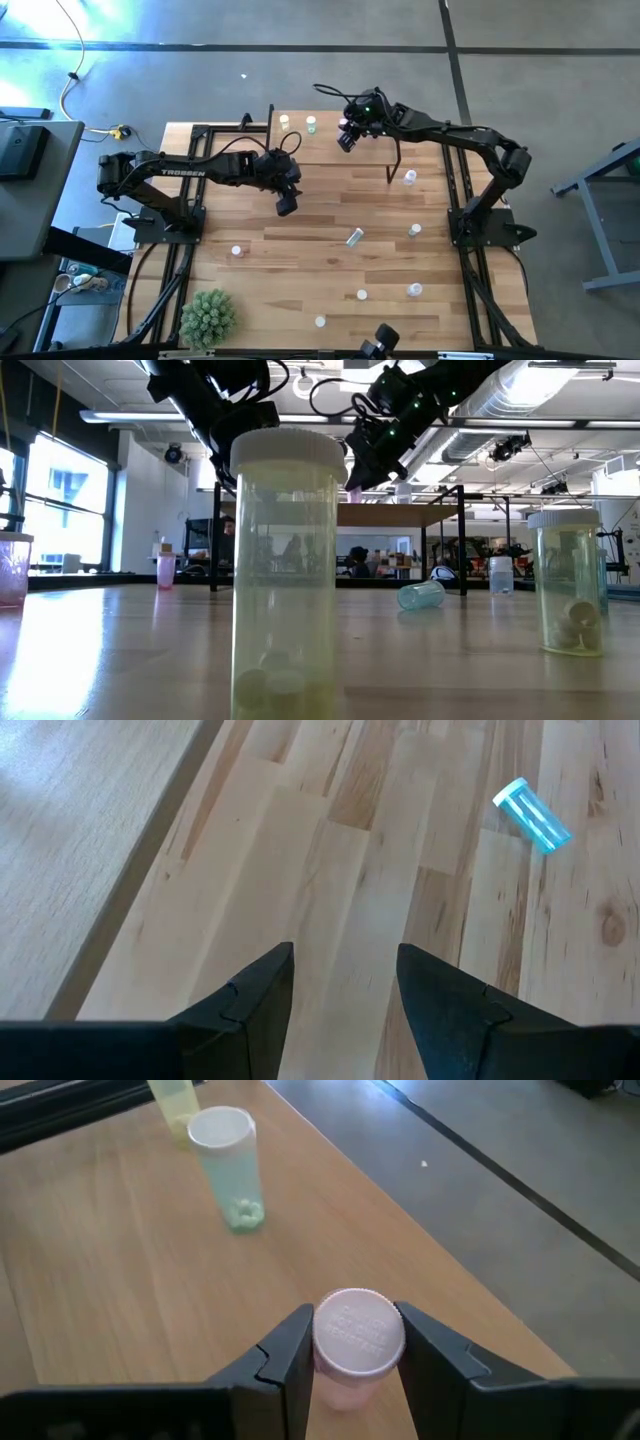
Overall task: Pick and place medicine bottles onto shelf by color
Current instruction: Put the bottom pink pill bottle on the shelf, then put the right blue pill bottle and align it with the other blue pill bottle on the shelf
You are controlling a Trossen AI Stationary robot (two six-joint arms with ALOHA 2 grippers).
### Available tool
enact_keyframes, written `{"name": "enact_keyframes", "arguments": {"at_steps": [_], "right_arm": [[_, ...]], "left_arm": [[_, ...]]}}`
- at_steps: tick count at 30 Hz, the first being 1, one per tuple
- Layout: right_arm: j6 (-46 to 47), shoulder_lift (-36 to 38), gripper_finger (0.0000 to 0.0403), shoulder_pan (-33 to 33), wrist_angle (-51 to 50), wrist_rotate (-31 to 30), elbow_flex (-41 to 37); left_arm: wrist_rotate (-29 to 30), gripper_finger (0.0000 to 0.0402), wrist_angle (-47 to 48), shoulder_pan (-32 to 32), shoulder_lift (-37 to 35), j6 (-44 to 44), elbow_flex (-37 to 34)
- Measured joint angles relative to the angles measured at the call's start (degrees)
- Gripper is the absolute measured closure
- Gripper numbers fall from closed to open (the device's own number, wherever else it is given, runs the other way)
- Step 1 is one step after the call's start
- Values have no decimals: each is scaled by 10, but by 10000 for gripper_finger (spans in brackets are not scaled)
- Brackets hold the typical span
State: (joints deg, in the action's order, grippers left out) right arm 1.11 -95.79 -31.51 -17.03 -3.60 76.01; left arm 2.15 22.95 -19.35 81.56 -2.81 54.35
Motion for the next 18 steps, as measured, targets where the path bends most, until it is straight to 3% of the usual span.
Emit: {"name": "enact_keyframes", "arguments": {"at_steps": [7,18], "right_arm": [[-6,0,280,0,1,-13,0],[-11,0,221,0,2,-24,0]], "left_arm": [[0,232,0,0,0,0,0],[0,232,0,0,0,10,0]]}}
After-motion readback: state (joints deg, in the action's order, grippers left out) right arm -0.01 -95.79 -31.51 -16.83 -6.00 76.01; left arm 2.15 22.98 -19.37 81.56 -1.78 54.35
